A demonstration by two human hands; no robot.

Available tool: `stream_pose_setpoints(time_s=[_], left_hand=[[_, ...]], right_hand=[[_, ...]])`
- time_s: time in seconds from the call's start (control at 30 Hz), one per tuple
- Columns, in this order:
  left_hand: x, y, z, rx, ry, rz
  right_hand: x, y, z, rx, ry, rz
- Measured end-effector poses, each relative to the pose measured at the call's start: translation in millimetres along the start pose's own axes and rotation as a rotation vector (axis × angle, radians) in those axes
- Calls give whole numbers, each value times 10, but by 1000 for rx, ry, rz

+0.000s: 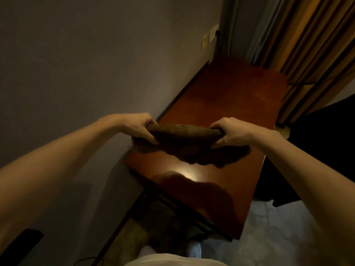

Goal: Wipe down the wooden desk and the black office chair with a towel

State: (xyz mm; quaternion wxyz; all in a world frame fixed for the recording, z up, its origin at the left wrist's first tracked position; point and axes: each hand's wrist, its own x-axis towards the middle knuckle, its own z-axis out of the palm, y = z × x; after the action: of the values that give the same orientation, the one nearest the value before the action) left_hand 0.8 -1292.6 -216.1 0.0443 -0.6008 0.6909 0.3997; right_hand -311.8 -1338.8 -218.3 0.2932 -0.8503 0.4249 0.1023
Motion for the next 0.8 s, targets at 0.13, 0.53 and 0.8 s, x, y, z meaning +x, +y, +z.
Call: stream_pose_setpoints(time_s=[0.13,0.53,0.8], left_hand=[[246,-404,154,115,-225,-92],[1314,-1939,168,577,-78,-206],[1641,-2100,502,672,-134,-82]], right_hand=[[231,23,529,75,-237,38],[1417,-116,1778,498,-7,441],[1360,-130,1857,383,18,526]])
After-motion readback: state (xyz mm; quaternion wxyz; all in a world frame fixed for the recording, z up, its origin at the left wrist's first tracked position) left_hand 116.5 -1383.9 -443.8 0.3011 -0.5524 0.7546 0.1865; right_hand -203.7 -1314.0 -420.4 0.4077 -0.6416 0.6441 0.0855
